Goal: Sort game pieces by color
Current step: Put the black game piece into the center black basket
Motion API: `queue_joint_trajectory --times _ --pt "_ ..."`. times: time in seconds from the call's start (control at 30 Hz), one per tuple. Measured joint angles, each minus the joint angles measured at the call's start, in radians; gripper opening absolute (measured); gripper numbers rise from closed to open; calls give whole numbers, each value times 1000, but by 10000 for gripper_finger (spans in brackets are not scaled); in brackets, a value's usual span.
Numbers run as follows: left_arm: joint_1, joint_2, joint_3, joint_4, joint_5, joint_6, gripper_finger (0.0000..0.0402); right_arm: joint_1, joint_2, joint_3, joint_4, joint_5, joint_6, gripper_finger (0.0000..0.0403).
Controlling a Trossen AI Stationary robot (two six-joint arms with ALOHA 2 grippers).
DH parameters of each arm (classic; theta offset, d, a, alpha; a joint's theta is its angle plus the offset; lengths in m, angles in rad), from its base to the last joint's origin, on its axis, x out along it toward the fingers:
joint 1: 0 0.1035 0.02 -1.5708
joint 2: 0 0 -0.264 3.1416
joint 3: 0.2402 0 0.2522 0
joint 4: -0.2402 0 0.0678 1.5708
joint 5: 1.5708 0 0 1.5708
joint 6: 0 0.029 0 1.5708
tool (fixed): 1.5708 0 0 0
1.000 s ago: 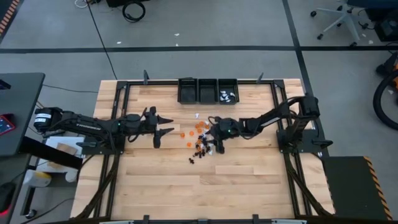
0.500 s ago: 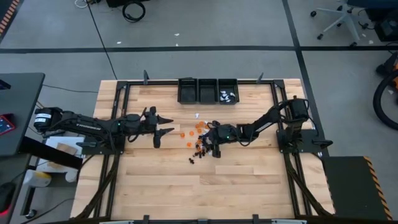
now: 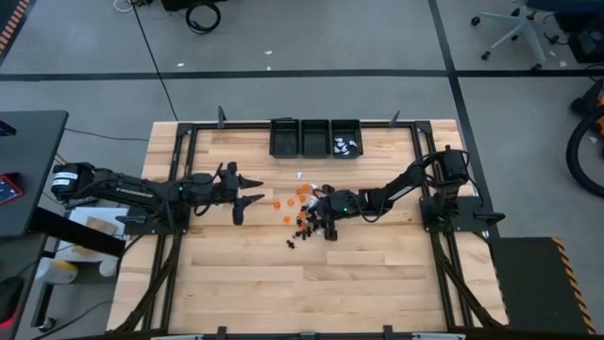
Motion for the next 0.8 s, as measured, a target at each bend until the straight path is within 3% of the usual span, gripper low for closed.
queue_joint_trajectory --times 0.47,0.67,0.8 --pt "0 0 0 -24 0 -48 167 -7 -21 4 -21 34 4 68" --pt "0 0 0 -30 0 -52 167 -37 -87 65 -67 83 -6 55" --pt "0 0 0 -33 0 -61 167 -92 -96 129 -142 176 -28 55"
